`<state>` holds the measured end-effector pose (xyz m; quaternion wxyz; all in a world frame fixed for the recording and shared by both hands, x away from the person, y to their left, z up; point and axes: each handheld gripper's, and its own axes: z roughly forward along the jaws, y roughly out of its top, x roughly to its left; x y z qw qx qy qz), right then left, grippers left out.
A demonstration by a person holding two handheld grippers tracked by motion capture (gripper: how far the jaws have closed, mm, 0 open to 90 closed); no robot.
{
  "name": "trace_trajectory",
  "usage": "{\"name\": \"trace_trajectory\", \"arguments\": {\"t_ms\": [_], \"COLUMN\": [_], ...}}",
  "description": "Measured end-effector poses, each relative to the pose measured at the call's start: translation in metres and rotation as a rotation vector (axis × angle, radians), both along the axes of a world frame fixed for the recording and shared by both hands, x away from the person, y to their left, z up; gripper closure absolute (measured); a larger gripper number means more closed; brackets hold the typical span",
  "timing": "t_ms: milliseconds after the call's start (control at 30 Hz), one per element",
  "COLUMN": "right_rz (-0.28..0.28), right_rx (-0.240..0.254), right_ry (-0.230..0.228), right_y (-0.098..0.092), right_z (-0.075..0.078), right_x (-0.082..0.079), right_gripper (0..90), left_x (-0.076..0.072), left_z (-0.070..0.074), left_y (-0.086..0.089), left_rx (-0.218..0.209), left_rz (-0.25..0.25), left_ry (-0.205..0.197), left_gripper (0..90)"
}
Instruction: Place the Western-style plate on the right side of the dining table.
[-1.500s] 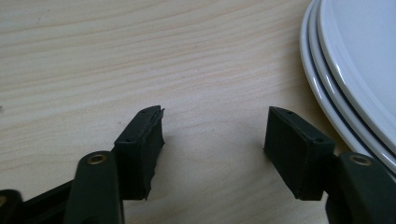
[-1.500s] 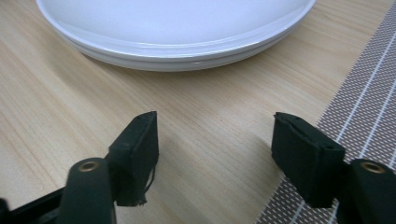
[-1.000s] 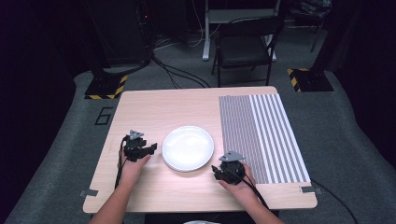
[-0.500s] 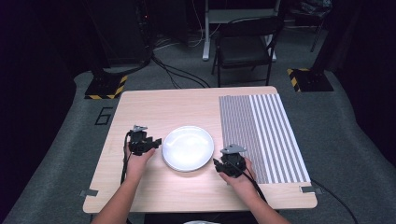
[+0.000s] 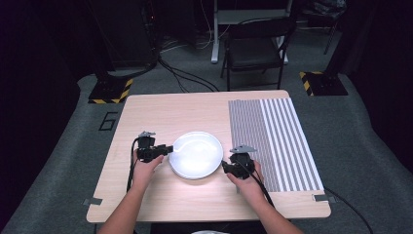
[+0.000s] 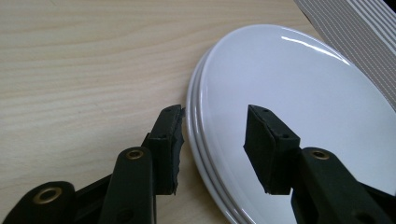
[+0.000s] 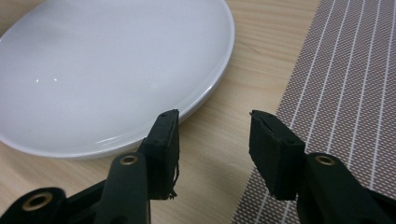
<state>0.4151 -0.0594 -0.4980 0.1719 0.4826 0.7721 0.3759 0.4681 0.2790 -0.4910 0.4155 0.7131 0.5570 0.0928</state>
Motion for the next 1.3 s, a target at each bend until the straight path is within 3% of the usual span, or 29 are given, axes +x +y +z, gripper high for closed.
{"name": "trace_trajectory", "arguments": {"t_ms": [233,467,833,933,1167,1300], "right_rz": [-0.001,-0.013,-0.024,-0.040,-0.051,-0.050], "right_rx": [0.002,0.026,0.062,0.069,0.115,0.130], "right_ry": [0.016,0.022,0.031,0.040,0.042,0.066], "right_y": [0.003,0.003,0.001,0.003,0.004,0.009], "right_z": [-0.003,-0.001,-0.001,-0.001,0.000,-0.003], "right_x": [0.005,0.007,0.011,0.012,0.015,0.018], "right_gripper": [52.4,52.1,50.7,50.8,49.3,48.7], "left_x": [0.001,0.000,0.000,-0.001,-0.003,-0.003], "left_z": [-0.003,-0.005,-0.005,-0.005,-0.004,-0.005], "left_y": [-0.005,-0.007,-0.005,-0.006,-0.009,-0.011], "left_rx": [0.010,-0.009,-0.074,-0.051,-0.042,-0.033], "left_rz": [-0.021,-0.027,-0.023,-0.029,-0.049,-0.066], "left_ry": [0.024,0.037,0.052,0.039,0.034,0.033], "left_gripper": [56.6,56.4,55.7,55.4,54.2,53.9]}}
